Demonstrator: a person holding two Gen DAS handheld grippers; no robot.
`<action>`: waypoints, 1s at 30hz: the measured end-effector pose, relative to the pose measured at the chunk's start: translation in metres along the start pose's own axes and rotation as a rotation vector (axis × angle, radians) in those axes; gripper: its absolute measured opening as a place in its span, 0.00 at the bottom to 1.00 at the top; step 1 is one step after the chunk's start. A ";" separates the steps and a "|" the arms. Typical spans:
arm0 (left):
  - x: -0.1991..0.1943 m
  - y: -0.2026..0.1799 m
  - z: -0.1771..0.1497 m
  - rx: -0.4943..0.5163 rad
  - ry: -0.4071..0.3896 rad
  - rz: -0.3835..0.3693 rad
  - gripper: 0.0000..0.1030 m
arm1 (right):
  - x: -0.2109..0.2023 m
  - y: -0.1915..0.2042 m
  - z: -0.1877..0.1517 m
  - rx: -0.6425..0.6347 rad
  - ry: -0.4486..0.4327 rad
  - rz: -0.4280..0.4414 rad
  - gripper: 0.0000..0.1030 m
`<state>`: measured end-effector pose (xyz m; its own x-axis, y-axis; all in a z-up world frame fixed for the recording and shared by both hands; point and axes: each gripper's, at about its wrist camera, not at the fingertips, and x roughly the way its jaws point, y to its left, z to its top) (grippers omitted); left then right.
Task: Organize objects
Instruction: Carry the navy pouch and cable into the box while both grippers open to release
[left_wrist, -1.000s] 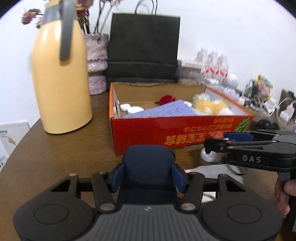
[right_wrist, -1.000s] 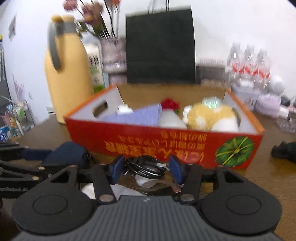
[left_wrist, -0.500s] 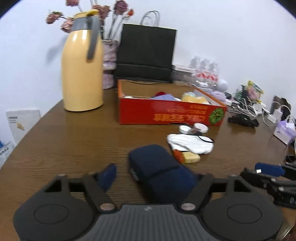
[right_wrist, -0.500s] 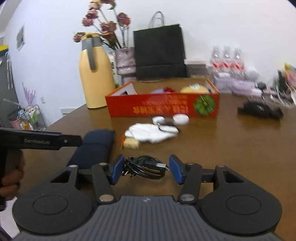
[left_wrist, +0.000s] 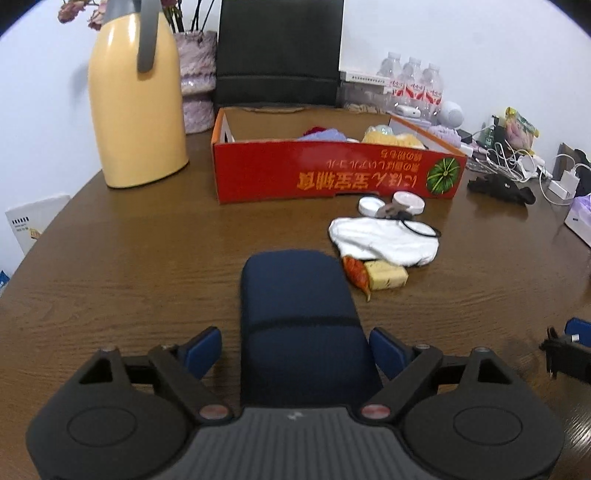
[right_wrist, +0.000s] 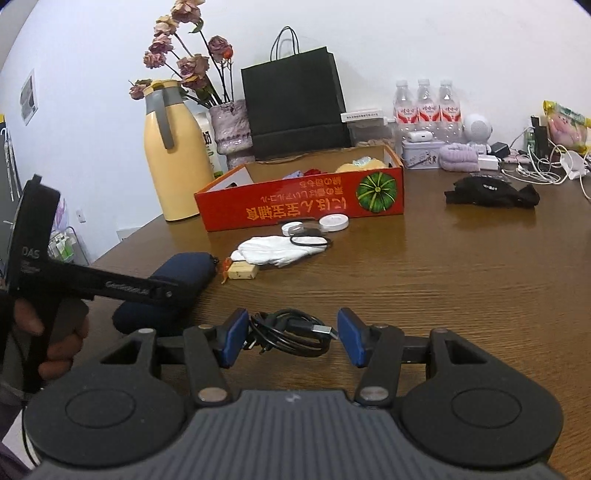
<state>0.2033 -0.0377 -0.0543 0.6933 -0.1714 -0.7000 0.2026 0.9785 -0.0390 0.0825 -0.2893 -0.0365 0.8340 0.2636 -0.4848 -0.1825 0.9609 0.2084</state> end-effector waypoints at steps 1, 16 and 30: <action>-0.001 -0.001 -0.001 0.007 -0.018 0.002 0.65 | 0.002 0.000 0.000 0.002 0.002 0.000 0.53; -0.005 0.041 0.179 -0.065 -0.221 -0.142 0.57 | 0.059 -0.025 0.151 -0.089 -0.133 0.135 0.53; 0.160 0.043 0.247 -0.169 0.000 -0.007 0.76 | 0.333 -0.046 0.239 -0.006 0.162 0.001 0.66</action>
<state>0.4943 -0.0517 0.0082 0.6921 -0.1784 -0.6994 0.0883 0.9826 -0.1633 0.4933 -0.2659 -0.0041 0.7387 0.2744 -0.6157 -0.1867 0.9609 0.2043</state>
